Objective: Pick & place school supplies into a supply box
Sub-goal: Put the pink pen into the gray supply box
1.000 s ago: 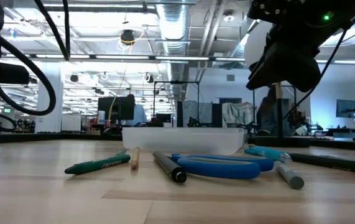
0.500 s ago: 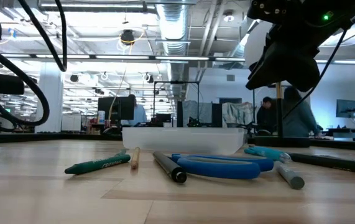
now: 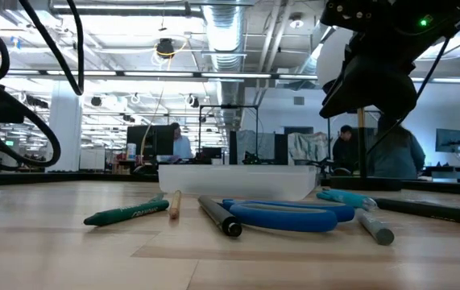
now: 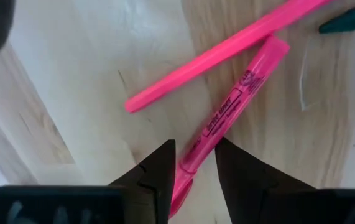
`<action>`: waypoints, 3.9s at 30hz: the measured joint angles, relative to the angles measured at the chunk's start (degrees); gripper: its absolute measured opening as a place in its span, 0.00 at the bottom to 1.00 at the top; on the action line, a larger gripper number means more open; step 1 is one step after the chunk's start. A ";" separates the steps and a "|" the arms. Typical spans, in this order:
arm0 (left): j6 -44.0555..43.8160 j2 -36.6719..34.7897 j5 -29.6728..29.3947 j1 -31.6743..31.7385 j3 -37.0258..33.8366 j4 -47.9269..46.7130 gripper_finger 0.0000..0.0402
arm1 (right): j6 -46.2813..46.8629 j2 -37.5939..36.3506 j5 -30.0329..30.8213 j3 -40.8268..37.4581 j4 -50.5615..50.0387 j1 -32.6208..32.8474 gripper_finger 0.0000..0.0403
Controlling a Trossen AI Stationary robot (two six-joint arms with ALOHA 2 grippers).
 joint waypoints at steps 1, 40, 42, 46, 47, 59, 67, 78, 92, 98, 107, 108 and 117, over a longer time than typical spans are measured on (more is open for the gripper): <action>-0.07 0.00 0.09 0.00 -0.04 0.42 0.26 | 0.00 0.00 0.00 0.00 0.00 0.00 0.30; -0.59 0.31 -10.24 4.87 3.12 8.43 0.06 | -0.03 0.00 -0.04 -0.02 0.00 -0.02 0.30; -0.47 0.24 -10.61 4.94 3.59 8.09 0.06 | -0.02 0.00 -0.04 -0.02 0.00 -0.02 0.30; 1.07 0.26 -10.51 4.79 5.06 6.92 0.05 | -0.04 0.00 -0.04 -0.02 0.00 -0.02 0.30; 1.43 0.24 -10.82 4.81 5.43 6.73 0.05 | -0.04 0.00 -0.04 -0.02 0.00 -0.02 0.30; 4.73 0.15 -26.07 7.98 11.46 1.18 0.05 | -0.04 0.00 -0.04 -0.02 -0.02 -0.13 0.30; 20.60 0.07 -38.25 16.73 13.29 7.05 0.05 | -0.04 0.00 -0.04 -0.02 -0.08 -0.13 0.30; 50.98 0.07 -30.82 30.07 13.27 38.14 0.05 | -0.04 0.00 -0.03 -0.02 -0.25 -0.02 0.30; 58.09 0.07 -15.90 39.47 13.27 45.52 0.05 | -0.04 0.00 -0.04 -0.02 -0.24 -0.02 0.30; 62.19 3.39 -11.74 41.11 13.24 49.52 0.05 | 0.02 0.01 -0.04 -0.02 -0.44 -0.01 0.30; 69.68 9.44 -17.98 41.58 13.69 52.90 0.09 | 0.65 0.02 -0.06 -2.33 -0.25 0.39 0.30; 69.65 9.53 -18.83 41.85 13.56 51.85 0.09 | 1.04 0.02 -0.05 -2.88 -0.25 0.38 0.30; 68.61 10.25 -19.63 42.60 13.55 52.23 0.11 | 3.10 0.07 -0.07 -6.14 0.40 0.22 0.30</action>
